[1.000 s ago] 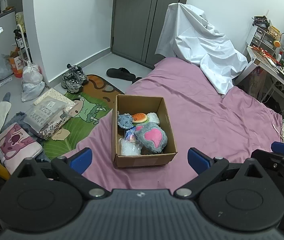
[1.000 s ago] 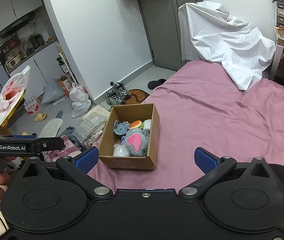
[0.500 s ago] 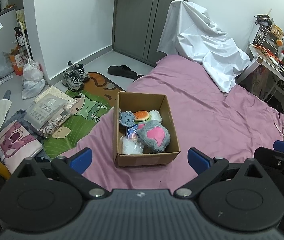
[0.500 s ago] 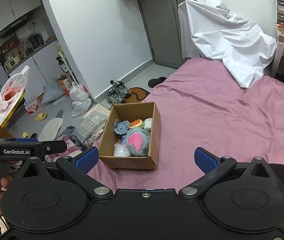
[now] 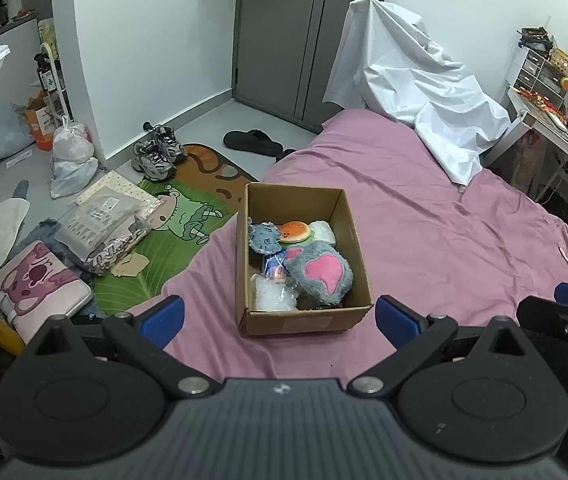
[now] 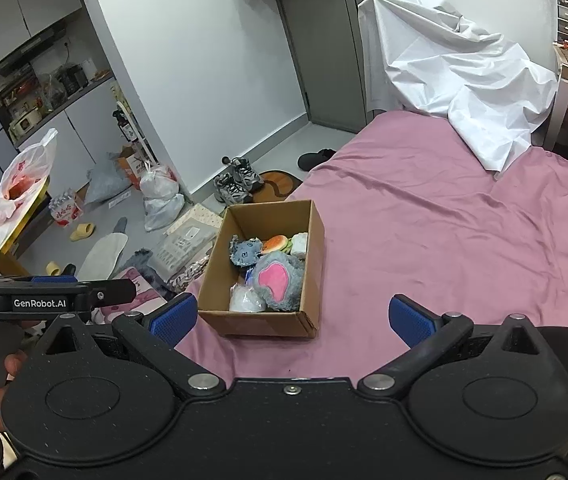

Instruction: Organize soft objects

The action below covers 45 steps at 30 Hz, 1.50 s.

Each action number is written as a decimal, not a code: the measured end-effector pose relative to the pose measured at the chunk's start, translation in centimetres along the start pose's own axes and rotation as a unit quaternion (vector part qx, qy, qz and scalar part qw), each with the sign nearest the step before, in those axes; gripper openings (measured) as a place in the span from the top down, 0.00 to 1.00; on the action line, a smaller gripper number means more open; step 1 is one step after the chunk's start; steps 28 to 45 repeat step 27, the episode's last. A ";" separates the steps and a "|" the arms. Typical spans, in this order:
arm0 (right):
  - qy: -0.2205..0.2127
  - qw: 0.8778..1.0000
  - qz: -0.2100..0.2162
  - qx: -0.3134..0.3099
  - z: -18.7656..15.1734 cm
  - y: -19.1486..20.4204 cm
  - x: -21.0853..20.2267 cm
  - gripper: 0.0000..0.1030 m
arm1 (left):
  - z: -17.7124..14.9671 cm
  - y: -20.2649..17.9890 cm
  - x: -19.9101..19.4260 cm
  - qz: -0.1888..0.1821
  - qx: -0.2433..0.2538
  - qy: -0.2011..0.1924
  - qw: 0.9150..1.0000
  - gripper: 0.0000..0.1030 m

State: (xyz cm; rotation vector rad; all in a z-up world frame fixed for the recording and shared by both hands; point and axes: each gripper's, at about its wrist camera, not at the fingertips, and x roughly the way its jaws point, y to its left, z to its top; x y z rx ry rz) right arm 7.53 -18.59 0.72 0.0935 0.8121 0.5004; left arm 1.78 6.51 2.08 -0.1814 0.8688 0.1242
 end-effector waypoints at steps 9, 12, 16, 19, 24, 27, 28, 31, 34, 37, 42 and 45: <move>0.000 1.000 0.000 0.004 0.0 -0.2 0.5 0.00 | -0.2 0.0 0.7 -0.001 0.005 0.003 1.000 0.02; 0.001 1.000 -0.002 0.002 0.0 -0.2 0.8 0.00 | -0.2 0.0 1.0 0.000 0.005 0.004 1.000 0.02; 0.001 1.000 -0.007 -0.003 -0.1 -0.1 1.2 0.00 | 0.1 -0.5 1.3 -0.003 0.005 0.000 1.000 0.02; 0.003 1.000 -0.009 0.002 0.0 -0.3 1.5 0.00 | 0.2 -0.5 1.7 -0.003 0.008 0.000 1.000 0.02; 0.004 1.000 -0.016 0.000 0.0 -0.5 2.1 0.00 | 0.4 -0.6 2.4 -0.005 0.005 0.004 1.000 0.02; 0.006 1.000 -0.018 -0.002 0.2 -0.5 2.7 0.00 | 0.5 -0.6 2.7 -0.009 0.006 0.005 1.000 0.02; 0.006 1.000 -0.018 -0.002 0.2 -0.5 2.7 0.00 | 0.5 -0.6 2.7 -0.009 0.006 0.005 1.000 0.02; 0.006 1.000 -0.018 -0.002 0.2 -0.5 2.7 0.00 | 0.5 -0.6 2.7 -0.009 0.006 0.005 1.000 0.02; 0.006 1.000 -0.018 -0.002 0.2 -0.5 2.7 0.00 | 0.5 -0.6 2.7 -0.009 0.006 0.005 1.000 0.02; 0.006 1.000 -0.018 -0.002 0.2 -0.5 2.7 0.00 | 0.5 -0.6 2.7 -0.009 0.006 0.005 1.000 0.02; 0.006 1.000 -0.018 -0.002 0.2 -0.5 2.7 0.00 | 0.5 -0.6 2.7 -0.009 0.006 0.005 1.000 0.02; 0.006 1.000 -0.018 -0.002 0.2 -0.5 2.7 0.00 | 0.5 -0.6 2.7 -0.009 0.006 0.005 1.000 0.02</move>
